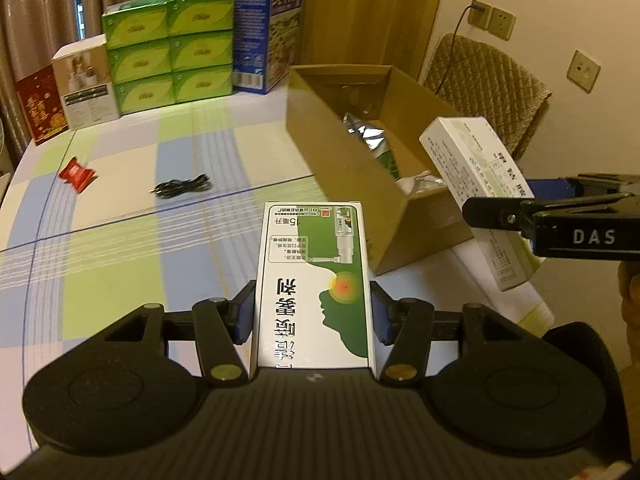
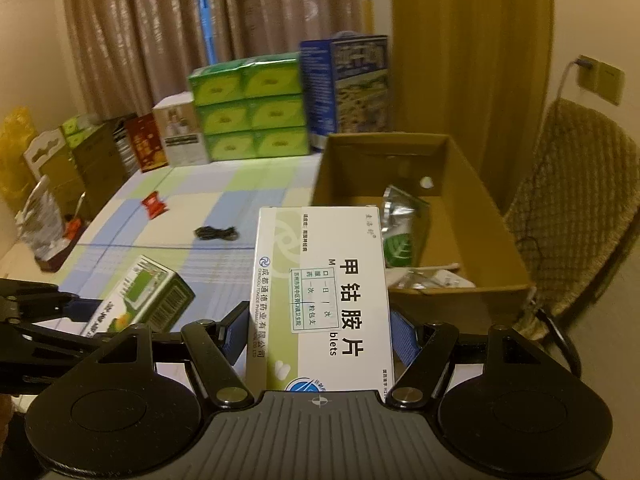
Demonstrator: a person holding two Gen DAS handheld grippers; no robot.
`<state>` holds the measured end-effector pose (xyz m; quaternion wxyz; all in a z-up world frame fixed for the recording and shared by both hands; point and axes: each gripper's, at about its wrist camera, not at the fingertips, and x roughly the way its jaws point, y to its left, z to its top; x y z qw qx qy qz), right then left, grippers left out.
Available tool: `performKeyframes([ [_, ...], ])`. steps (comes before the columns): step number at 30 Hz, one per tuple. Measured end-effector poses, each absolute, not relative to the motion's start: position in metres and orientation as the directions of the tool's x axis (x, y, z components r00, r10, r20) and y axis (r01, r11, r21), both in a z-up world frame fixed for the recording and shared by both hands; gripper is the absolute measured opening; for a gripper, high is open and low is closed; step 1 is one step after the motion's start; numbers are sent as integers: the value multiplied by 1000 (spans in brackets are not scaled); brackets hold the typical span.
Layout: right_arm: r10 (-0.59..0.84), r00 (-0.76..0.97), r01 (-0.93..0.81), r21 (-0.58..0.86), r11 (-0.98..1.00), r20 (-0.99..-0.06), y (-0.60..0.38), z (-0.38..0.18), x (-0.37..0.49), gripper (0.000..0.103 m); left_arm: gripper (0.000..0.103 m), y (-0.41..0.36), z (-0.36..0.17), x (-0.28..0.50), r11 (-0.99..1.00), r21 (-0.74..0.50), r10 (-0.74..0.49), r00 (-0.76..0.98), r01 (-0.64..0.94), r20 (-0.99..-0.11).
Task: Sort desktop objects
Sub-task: 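Carry both medicine boxes over the cardboard box with both tools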
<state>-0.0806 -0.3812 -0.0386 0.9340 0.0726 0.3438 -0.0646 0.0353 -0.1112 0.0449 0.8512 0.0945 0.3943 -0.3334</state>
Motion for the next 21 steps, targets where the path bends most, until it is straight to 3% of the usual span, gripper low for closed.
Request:
performKeyframes([
  [21, -155, 745, 255, 63, 965, -649, -451, -36, -82, 68, 50, -199, 65, 38, 695, -179, -594, 415, 696, -690],
])
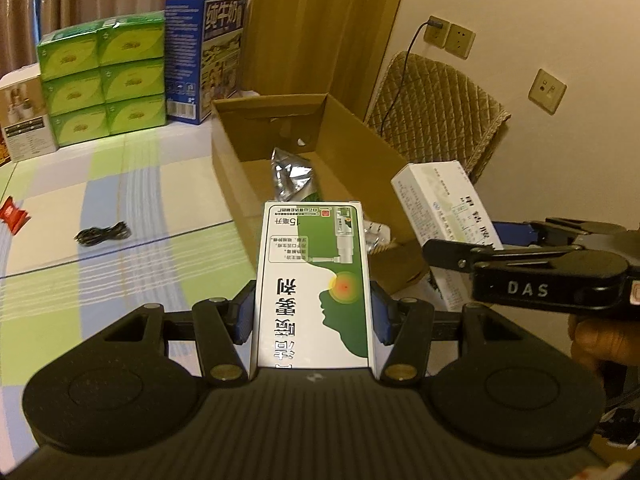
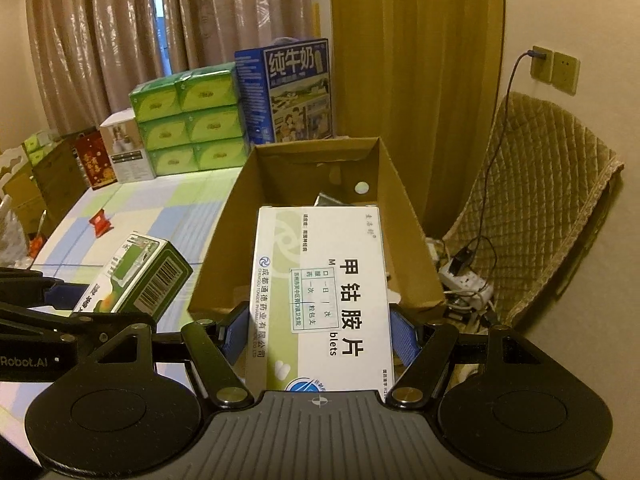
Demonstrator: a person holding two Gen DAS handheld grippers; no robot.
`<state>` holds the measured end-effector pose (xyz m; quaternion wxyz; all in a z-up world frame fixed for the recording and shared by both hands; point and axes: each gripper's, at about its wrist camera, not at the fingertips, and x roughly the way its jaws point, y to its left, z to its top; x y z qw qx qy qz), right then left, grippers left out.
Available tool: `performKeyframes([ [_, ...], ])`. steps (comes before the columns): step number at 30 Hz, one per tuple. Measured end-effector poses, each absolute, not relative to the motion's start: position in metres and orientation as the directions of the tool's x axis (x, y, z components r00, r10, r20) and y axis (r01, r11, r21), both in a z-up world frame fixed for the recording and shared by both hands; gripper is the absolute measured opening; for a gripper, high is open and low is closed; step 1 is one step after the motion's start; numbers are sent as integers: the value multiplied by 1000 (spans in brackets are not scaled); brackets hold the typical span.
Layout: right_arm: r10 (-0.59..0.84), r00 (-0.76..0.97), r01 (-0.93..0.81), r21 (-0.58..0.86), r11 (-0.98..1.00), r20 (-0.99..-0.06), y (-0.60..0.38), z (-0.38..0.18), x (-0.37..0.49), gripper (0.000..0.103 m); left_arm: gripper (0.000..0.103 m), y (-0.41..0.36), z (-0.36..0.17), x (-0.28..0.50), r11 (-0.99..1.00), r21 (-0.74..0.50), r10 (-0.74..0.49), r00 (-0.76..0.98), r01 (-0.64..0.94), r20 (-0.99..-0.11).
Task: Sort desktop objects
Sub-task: 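Carry both medicine boxes over the cardboard box with both tools, then open the left tool to drop the green box while the right tool releases the white box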
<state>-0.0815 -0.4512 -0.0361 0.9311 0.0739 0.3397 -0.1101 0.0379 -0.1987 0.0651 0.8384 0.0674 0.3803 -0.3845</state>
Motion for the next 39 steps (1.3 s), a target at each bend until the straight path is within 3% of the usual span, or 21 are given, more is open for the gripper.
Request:
performKeyframes([
  [39, -176, 715, 296, 65, 953, -677, -532, -47, 6, 68, 50, -299, 52, 132, 712, -245, -603, 393, 658, -695],
])
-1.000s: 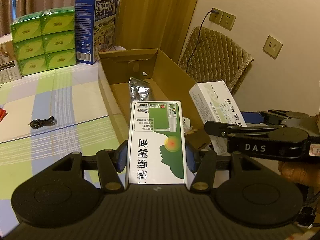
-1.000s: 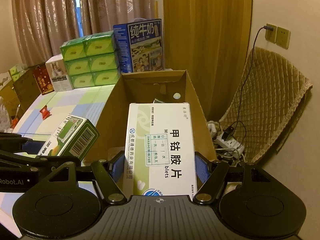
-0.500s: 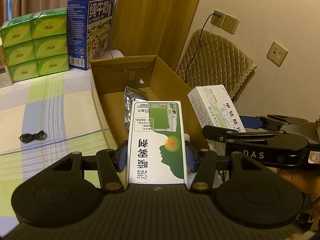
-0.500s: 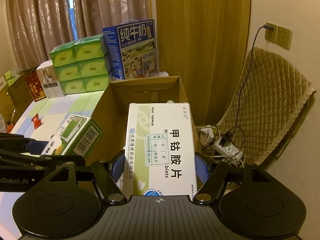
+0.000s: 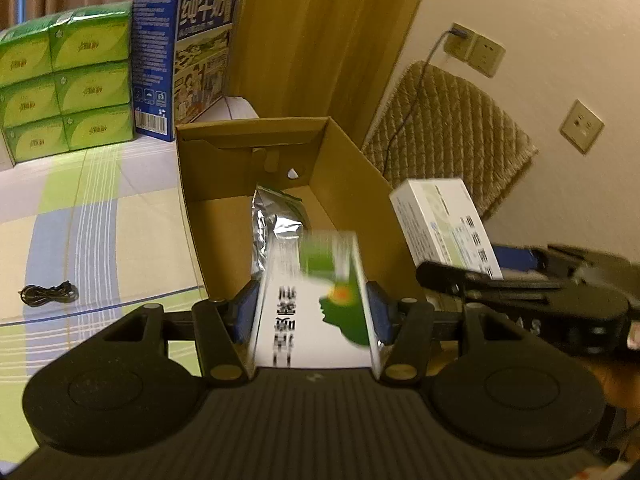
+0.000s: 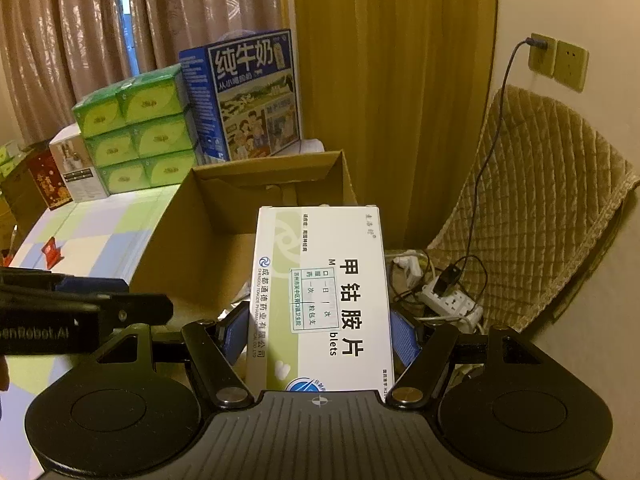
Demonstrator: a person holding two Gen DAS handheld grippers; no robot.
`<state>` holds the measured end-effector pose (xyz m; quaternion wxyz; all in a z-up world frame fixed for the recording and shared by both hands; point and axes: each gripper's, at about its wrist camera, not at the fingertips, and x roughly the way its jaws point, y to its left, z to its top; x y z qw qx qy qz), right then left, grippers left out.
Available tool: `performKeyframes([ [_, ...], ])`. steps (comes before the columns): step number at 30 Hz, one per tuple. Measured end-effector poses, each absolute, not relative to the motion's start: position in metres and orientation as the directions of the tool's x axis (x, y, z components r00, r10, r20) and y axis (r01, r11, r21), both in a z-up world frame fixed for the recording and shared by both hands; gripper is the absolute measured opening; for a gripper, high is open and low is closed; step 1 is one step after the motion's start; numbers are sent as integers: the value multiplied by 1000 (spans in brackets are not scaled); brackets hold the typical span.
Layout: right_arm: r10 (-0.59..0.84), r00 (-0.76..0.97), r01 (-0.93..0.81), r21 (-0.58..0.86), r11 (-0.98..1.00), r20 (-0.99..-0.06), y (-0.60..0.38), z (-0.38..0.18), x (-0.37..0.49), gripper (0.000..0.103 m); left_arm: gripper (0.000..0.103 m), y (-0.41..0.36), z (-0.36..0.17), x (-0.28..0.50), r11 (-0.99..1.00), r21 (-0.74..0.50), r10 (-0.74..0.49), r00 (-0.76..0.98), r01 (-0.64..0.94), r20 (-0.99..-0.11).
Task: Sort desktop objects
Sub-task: 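Open the left tool to drop the green box while the right tool releases the white box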
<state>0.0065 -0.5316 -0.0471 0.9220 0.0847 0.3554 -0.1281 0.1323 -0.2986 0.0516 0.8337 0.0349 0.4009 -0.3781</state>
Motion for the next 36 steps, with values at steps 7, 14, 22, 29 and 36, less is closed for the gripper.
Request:
performKeyframes([
  [7, -151, 711, 288, 88, 953, -687, -529, -52, 11, 68, 51, -288, 49, 138, 721, -252, -601, 403, 645, -690],
  [14, -64, 734, 254, 185, 949, -676, -524, -49, 17, 73, 53, -268, 50, 134, 730, -261, -602, 413, 632, -684],
  [22, -85, 753, 281, 203, 938, -652, -518, -38, -1, 85, 60, -245, 58, 127, 745, -246, -593, 446, 620, -670],
  [29, -91, 769, 300, 232, 925, -632, -498, -35, -36, 95, 68, -212, 61, 112, 773, -248, -576, 481, 585, -661],
  [36, -100, 767, 296, 212, 931, -634, -465, -40, -71, 101, 82, -178, 62, 90, 806, -219, -537, 524, 550, -661],
])
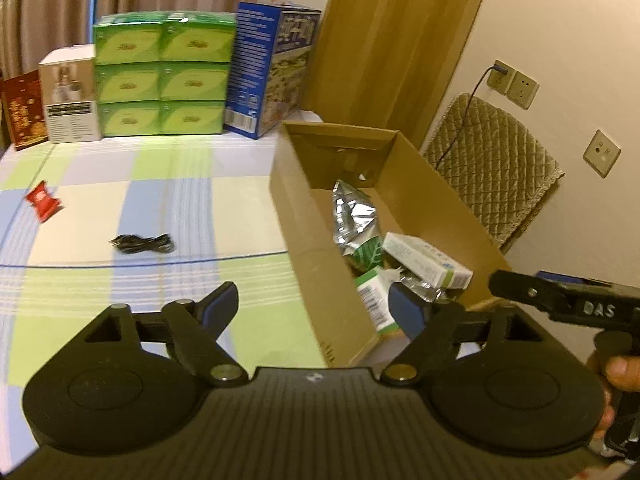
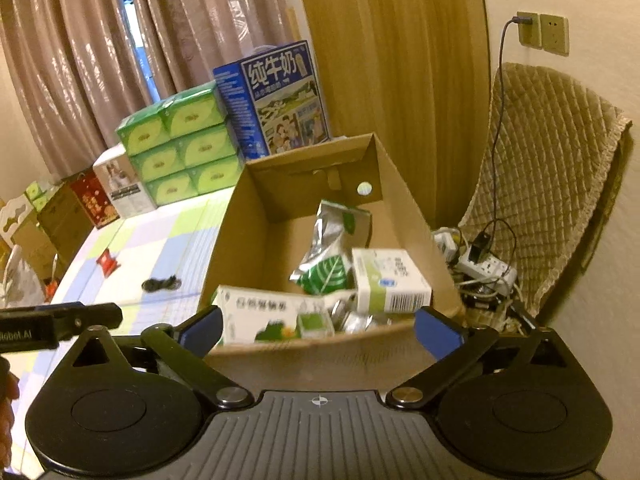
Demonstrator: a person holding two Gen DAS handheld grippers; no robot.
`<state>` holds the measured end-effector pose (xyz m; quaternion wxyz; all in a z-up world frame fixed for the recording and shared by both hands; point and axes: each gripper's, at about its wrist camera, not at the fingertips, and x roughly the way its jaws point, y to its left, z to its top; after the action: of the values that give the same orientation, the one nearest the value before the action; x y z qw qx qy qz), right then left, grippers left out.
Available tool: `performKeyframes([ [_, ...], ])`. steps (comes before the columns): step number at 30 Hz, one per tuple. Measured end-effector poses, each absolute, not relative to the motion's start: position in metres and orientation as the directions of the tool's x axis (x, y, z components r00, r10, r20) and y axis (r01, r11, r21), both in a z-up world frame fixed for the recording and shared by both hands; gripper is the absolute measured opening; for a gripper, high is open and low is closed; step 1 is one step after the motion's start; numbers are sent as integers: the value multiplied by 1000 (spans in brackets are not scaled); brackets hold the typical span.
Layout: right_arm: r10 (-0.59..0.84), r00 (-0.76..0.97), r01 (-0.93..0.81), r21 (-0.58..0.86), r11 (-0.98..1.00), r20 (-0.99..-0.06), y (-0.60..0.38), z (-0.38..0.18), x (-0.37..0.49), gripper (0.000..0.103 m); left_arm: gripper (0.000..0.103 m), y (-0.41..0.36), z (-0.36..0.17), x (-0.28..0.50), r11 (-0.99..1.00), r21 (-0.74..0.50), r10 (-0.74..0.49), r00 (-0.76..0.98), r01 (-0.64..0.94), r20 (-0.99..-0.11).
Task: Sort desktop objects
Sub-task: 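Open the left tool to drop the green box while the right tool releases the white box, then withdraw both open tools from the box back over the table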
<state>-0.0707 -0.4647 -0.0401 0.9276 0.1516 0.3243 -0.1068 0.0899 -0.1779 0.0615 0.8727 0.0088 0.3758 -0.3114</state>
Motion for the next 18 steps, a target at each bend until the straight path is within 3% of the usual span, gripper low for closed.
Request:
performKeyframes([
  [8, -57, 774, 232, 200, 952, -631, -420, -44, -91, 101, 100, -129, 56, 65, 865, -183, -460, 593, 467, -661],
  [18, 8, 776, 114, 153, 982, -631, -367, -51, -82, 101, 102, -54, 47, 53, 921, -171, -368, 640, 350, -675],
])
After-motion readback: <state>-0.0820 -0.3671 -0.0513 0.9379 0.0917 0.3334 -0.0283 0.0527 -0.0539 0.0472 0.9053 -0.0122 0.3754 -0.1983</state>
